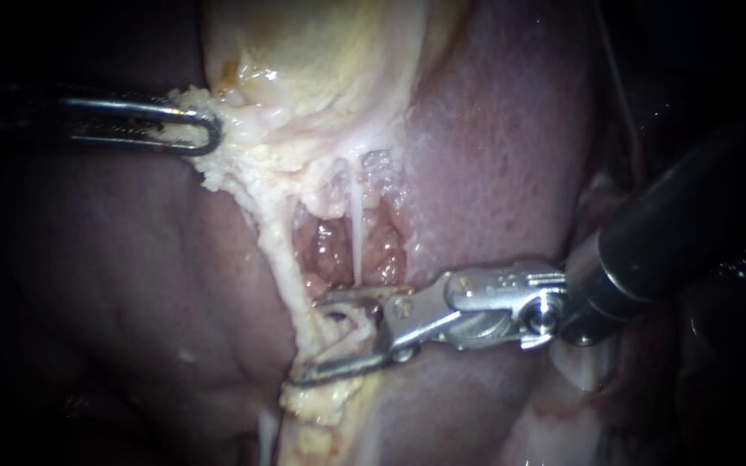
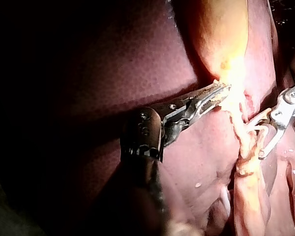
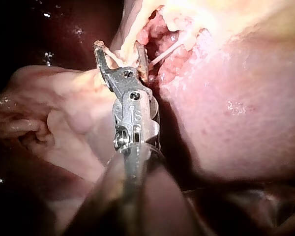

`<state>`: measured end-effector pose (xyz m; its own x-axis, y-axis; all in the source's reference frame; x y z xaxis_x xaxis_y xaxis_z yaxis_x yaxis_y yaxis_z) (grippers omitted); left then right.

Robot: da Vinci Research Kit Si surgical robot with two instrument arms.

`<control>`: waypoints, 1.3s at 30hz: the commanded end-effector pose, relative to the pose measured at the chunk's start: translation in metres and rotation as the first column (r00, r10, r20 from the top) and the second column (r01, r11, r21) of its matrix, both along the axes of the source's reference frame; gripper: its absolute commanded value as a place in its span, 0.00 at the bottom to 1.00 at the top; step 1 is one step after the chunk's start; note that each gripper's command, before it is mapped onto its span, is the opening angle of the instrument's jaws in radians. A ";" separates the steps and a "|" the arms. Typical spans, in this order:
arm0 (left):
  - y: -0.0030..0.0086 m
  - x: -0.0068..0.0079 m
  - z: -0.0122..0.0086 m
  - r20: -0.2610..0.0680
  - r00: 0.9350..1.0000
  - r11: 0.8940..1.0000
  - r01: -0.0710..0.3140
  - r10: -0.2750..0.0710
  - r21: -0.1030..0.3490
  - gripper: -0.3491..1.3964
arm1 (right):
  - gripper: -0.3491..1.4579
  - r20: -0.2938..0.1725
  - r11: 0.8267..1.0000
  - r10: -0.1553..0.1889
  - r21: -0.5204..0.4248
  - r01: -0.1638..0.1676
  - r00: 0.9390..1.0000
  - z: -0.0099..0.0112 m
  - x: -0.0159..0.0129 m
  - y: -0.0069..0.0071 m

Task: Clipping first clip left tube

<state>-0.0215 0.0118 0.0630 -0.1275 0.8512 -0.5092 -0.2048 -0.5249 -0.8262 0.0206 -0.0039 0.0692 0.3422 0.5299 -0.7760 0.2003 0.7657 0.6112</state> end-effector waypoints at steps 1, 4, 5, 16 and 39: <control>0.0000 0.0000 0.0001 0.001 1.000 1.000 -0.001 0.001 0.000 0.00 | 0.47 -0.011 1.000 -0.001 0.001 0.001 1.000 0.0000 0.0001 -0.0001; 0.0000 -0.0001 0.0001 0.001 1.000 1.000 -0.001 0.001 0.000 0.00 | 0.47 -0.055 1.000 0.001 0.010 -0.001 0.998 0.0000 0.0002 -0.0002; 0.0000 -0.0001 0.0001 0.001 1.000 1.000 -0.001 0.001 0.000 0.00 | 0.47 -0.071 1.000 0.003 0.013 -0.002 0.997 0.0000 0.0002 -0.0002; 0.0001 -0.0003 0.0002 0.001 1.000 1.000 0.000 0.000 0.000 0.00 | 0.44 -0.219 0.992 -0.030 0.112 0.056 0.975 -0.0003 0.0011 -0.0006; 0.0004 -0.0010 0.0005 -0.001 1.000 1.000 0.003 -0.003 0.000 0.00 | 0.44 -0.178 0.982 -0.155 0.078 0.171 0.972 0.0017 0.0025 -0.0036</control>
<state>-0.0225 0.0122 0.0635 -0.1254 0.8513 -0.5094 -0.2073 -0.5246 -0.8257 0.0231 -0.0079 0.0713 0.3065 0.5416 -0.7828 0.4268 0.6569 0.6216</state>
